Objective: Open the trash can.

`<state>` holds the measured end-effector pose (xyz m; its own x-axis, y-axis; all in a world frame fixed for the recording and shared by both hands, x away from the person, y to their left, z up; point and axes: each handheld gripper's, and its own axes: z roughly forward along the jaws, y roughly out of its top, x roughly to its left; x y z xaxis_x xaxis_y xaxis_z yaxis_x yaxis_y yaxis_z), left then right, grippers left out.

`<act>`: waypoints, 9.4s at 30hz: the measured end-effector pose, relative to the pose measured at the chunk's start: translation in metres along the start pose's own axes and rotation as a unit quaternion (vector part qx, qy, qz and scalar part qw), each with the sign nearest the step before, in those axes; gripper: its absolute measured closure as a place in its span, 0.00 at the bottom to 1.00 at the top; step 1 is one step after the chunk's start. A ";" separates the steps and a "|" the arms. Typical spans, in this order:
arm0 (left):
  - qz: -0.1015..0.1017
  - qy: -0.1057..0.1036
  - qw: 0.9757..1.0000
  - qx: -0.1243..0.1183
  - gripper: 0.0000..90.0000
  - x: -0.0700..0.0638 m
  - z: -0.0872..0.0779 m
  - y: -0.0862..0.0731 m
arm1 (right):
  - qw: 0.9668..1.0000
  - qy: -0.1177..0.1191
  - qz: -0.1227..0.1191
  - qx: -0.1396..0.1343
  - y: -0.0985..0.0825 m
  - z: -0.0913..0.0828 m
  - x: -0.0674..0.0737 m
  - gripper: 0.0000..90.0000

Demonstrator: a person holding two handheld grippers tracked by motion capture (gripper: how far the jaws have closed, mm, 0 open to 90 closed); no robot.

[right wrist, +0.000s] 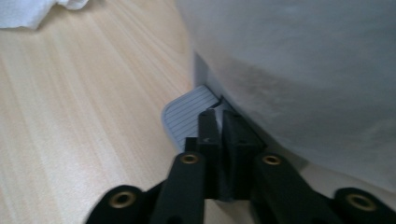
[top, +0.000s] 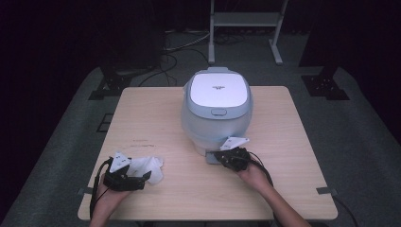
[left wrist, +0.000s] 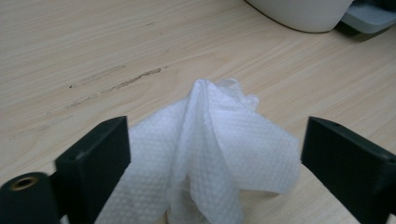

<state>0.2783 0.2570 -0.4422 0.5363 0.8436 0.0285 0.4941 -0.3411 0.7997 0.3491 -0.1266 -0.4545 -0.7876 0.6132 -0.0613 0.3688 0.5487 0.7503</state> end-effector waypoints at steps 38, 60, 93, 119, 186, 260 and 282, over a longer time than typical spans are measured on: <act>0.053 -0.007 0.992 0.110 0.71 0.004 0.020 0.016 | 0.999 -0.027 -0.036 0.017 -0.008 0.010 0.009 0.97; 0.074 -0.029 0.988 0.134 0.99 0.004 0.020 0.017 | 0.999 -0.026 -0.031 0.013 -0.008 0.010 0.009 0.97; 0.076 -0.114 0.987 0.082 0.99 0.017 -0.048 0.064 | 0.999 -0.022 -0.031 0.019 -0.007 0.011 0.007 0.97; 0.098 -0.161 0.980 0.066 0.98 0.008 -0.070 0.111 | 0.999 -0.020 -0.028 0.019 -0.006 0.011 0.007 0.97; 0.090 -0.239 0.966 0.045 0.98 0.006 -0.087 0.201 | 0.999 -0.019 -0.032 0.028 -0.004 0.011 0.007 0.97; 0.124 -0.240 0.963 0.003 0.97 -0.030 -0.096 0.330 | 0.999 -0.008 -0.028 0.021 -0.006 0.011 0.003 0.97; 0.121 -0.248 0.961 0.016 0.97 -0.043 -0.069 0.351 | 0.999 -0.007 -0.028 0.021 -0.006 0.011 0.003 0.97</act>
<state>0.3812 0.1294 -0.1208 0.8947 0.4386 -0.0839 0.3296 -0.5219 0.7867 0.3495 -0.1221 -0.4663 -0.8011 0.5879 -0.1122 0.3439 0.6057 0.7176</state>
